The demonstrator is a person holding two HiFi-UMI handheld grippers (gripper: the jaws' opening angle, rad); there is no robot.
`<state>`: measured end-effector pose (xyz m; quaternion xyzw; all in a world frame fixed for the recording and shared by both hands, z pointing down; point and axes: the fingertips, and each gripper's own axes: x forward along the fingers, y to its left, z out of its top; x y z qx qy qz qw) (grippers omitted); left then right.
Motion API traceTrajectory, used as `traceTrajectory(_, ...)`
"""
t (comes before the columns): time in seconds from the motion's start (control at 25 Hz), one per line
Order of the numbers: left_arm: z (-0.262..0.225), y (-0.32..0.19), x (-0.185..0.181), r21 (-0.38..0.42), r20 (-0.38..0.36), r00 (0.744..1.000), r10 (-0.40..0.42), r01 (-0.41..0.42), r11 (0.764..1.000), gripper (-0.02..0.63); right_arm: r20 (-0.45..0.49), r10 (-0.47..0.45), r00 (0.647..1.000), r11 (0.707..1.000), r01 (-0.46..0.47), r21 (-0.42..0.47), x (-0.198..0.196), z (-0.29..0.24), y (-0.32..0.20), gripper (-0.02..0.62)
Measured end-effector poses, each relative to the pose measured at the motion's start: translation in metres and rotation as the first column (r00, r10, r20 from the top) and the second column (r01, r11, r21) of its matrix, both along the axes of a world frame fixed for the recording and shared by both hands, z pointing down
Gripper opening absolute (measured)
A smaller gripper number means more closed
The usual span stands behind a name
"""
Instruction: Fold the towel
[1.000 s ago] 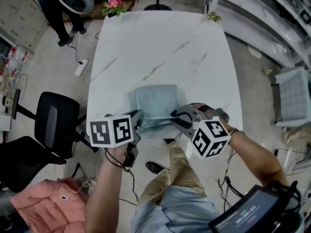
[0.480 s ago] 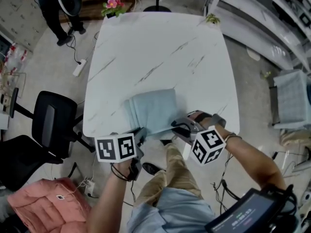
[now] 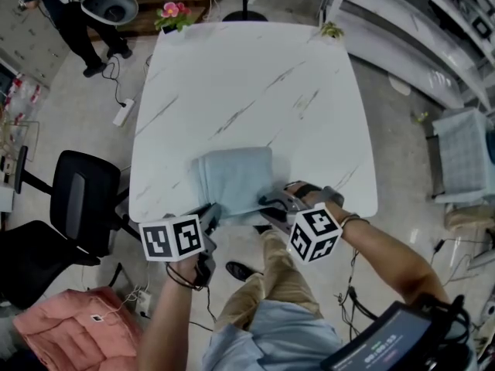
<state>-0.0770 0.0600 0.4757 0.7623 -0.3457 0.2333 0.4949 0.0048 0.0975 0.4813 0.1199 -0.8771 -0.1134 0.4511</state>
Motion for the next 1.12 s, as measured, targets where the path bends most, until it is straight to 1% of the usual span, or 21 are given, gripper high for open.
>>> traceTrajectory(0.04, -0.002, 0.003, 0.0, 0.001, -0.013, 1.0, -0.001, 0.001, 1.0, 0.018, 0.006, -0.004, 1.0, 1.0, 0.004, -0.023, 0.0, -0.002, 0.003, 0.072)
traceTrajectory(0.08, -0.007, 0.006, -0.002, 0.005, -0.03, 1.0, 0.0, 0.0, 1.0, 0.019, 0.017, -0.008, 1.0, 0.998, 0.009, -0.054, -0.001, -0.007, 0.006, 0.103)
traceTrajectory(0.12, -0.012, 0.008, -0.006, 0.012, -0.047, 0.999, 0.004, -0.003, 1.0, 0.021, 0.035, -0.012, 0.999, 0.996, 0.015, -0.087, -0.002, -0.015, 0.01, 0.182)
traceTrajectory(0.16, -0.018, 0.011, -0.011, 0.019, -0.06, 0.998, 0.008, -0.007, 1.0, 0.021, 0.062, -0.013, 0.998, 0.993, 0.021, -0.116, -0.003, -0.025, 0.013, 0.212)
traceTrajectory(0.24, -0.03, 0.015, -0.023, 0.031, -0.076, 0.997, 0.02, -0.018, 0.999, 0.021, 0.15, 0.007, 0.989, 0.985, 0.019, -0.171, -0.005, -0.048, 0.014, 0.209)
traceTrajectory(0.32, -0.037, 0.018, -0.034, 0.039, -0.081, 0.996, 0.037, -0.034, 0.999, 0.023, 0.257, 0.077, 0.963, 0.975, -0.019, -0.223, -0.004, -0.069, 0.005, 0.19)
traceTrajectory(0.4, -0.034, 0.019, -0.038, 0.029, -0.084, 0.995, 0.046, -0.044, 0.999, 0.022, 0.317, 0.152, 0.936, 0.965, -0.071, -0.254, -0.004, -0.077, -0.006, 0.119)
traceTrajectory(0.44, -0.028, 0.019, -0.036, 0.017, -0.083, 0.995, 0.048, -0.047, 0.999, 0.023, 0.324, 0.171, 0.931, 0.961, -0.085, -0.263, -0.007, -0.076, -0.008, 0.104)
traceTrajectory(0.52, -0.014, 0.021, -0.025, -0.007, -0.059, 0.996, 0.066, -0.066, 0.998, 0.022, 0.31, 0.163, 0.937, 0.961, -0.079, -0.266, -0.017, -0.065, -0.006, 0.103)
traceTrajectory(0.6, -0.004, 0.024, -0.015, -0.012, -0.021, 0.995, 0.094, -0.094, 0.995, 0.023, 0.253, 0.128, 0.959, 0.963, -0.06, -0.262, -0.025, -0.044, 0.001, 0.103)
traceTrajectory(0.64, -0.002, 0.024, -0.013, -0.009, -0.014, 0.995, 0.1, -0.1, 0.995, 0.023, 0.214, 0.115, 0.97, 0.964, -0.057, -0.259, -0.027, -0.031, 0.003, 0.103)
traceTrajectory(0.72, -0.004, 0.025, -0.011, -0.004, -0.041, 0.994, 0.098, -0.098, 0.995, 0.029, 0.162, 0.098, 0.982, 0.968, -0.057, -0.243, -0.028, -0.015, 0.005, 0.103)
traceTrajectory(0.76, -0.007, 0.026, -0.01, -0.003, -0.075, 0.992, 0.097, -0.097, 0.995, 0.053, 0.155, 0.095, 0.983, 0.97, -0.056, -0.238, -0.029, -0.013, 0.004, 0.101)
traceTrajectory(0.84, -0.018, 0.029, -0.006, -0.008, -0.166, 0.982, 0.092, -0.095, 0.995, 0.171, 0.153, 0.092, 0.984, 0.969, -0.053, -0.242, -0.029, -0.013, 0.003, 0.101)
traceTrajectory(0.88, -0.024, 0.03, -0.006, -0.01, -0.205, 0.975, 0.086, -0.09, 0.996, 0.22, 0.152, 0.09, 0.984, 0.968, -0.051, -0.244, -0.029, -0.013, 0.002, 0.101)
traceTrajectory(0.92, -0.029, 0.031, -0.008, -0.012, -0.228, 0.97, 0.079, -0.084, 0.996, 0.258, 0.15, 0.088, 0.985, 0.968, -0.05, -0.244, -0.029, -0.014, 0.002, 0.101)
traceTrajectory(1.0, -0.031, 0.035, -0.017, -0.013, -0.224, 0.972, 0.068, -0.073, 0.997, 0.281, 0.147, 0.086, 0.985, 0.969, -0.049, -0.24, -0.029, -0.014, 0.002, 0.101)
traceTrajectory(1.08, -0.03, 0.038, -0.03, -0.002, -0.184, 0.981, 0.063, -0.065, 0.998, 0.281, 0.147, 0.088, 0.985, 0.97, -0.051, -0.237, -0.029, -0.013, 0.002, 0.1)
traceTrajectory(1.12, -0.033, 0.037, -0.036, 0.02, -0.165, 0.984, 0.063, -0.06, 0.998, 0.276, 0.149, 0.089, 0.985, 0.97, -0.052, -0.236, -0.029, -0.013, 0.002, 0.1)
